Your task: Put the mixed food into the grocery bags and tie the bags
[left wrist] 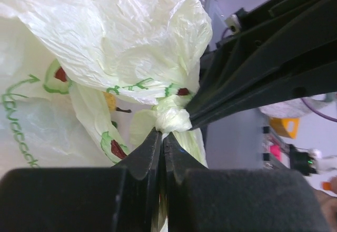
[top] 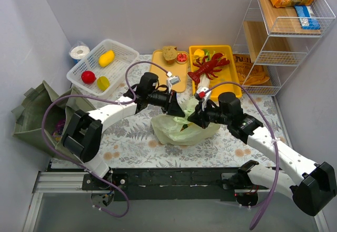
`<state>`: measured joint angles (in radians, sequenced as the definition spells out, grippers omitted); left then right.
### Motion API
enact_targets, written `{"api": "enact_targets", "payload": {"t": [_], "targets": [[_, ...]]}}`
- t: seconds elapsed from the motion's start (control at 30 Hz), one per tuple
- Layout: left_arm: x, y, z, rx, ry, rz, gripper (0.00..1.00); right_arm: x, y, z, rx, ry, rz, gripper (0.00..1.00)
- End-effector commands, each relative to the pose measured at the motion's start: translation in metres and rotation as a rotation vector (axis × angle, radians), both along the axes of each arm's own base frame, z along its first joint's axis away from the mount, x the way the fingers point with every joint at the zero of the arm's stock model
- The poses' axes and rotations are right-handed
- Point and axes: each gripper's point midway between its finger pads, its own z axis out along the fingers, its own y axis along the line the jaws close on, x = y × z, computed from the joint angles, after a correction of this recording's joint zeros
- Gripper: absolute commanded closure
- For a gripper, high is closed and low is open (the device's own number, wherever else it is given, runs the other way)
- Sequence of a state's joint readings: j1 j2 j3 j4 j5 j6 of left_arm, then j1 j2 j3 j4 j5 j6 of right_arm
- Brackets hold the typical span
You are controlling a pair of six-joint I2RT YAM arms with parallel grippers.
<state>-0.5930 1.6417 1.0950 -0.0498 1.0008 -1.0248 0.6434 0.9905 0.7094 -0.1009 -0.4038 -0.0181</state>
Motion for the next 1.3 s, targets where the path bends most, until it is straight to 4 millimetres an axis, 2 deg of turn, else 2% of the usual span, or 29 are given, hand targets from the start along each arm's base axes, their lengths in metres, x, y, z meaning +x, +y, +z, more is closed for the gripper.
{"api": "enact_targets", "payload": {"t": [0.0, 0.03, 0.13, 0.2, 0.3, 0.5, 0.57, 0.63, 0.87, 0.93, 1.1, 1.27], "targets": [[0.014, 0.006, 0.036, -0.019, -0.260, 0.064, 1.00, 0.002, 0.008, 0.058, 0.066, -0.081, 0.027, 0.94], [0.018, 0.008, 0.039, -0.016, -0.301, 0.079, 1.00, 0.002, 0.009, 0.065, 0.074, -0.085, 0.035, 0.99], [0.029, 0.012, 0.046, 0.001, -0.353, 0.156, 1.00, 0.001, 0.013, 0.073, 0.068, -0.081, 0.066, 0.99], [0.041, 0.017, 0.048, 0.028, -0.382, 0.231, 1.00, -0.001, 0.012, 0.068, 0.042, -0.062, 0.081, 0.99], [0.050, 0.024, 0.049, 0.047, -0.412, 0.292, 1.00, -0.008, 0.009, 0.062, 0.023, -0.041, 0.094, 0.99], [0.062, 0.036, 0.050, 0.049, -0.425, 0.368, 1.00, -0.015, -0.006, 0.030, -0.040, 0.008, 0.050, 0.99], [0.059, 0.037, 0.050, 0.041, -0.418, 0.355, 1.00, -0.015, -0.012, 0.015, -0.072, 0.029, 0.025, 0.99], [0.053, 0.034, 0.058, -0.001, -0.438, 0.320, 1.00, -0.010, -0.016, 0.001, -0.101, 0.036, -0.007, 0.99], [0.048, 0.038, 0.052, 0.006, -0.420, 0.292, 1.00, -0.012, -0.025, -0.035, -0.176, 0.093, -0.028, 0.99], [0.041, 0.038, 0.047, -0.003, -0.400, 0.267, 1.00, -0.012, -0.026, -0.039, -0.180, 0.087, -0.036, 0.99], [0.015, 0.032, 0.055, -0.099, -0.355, 0.132, 1.00, -0.011, -0.028, -0.059, -0.209, 0.128, -0.054, 0.99], [0.002, 0.029, 0.053, -0.138, -0.289, 0.051, 1.00, -0.006, -0.023, -0.056, -0.178, 0.110, -0.060, 0.99]]}}
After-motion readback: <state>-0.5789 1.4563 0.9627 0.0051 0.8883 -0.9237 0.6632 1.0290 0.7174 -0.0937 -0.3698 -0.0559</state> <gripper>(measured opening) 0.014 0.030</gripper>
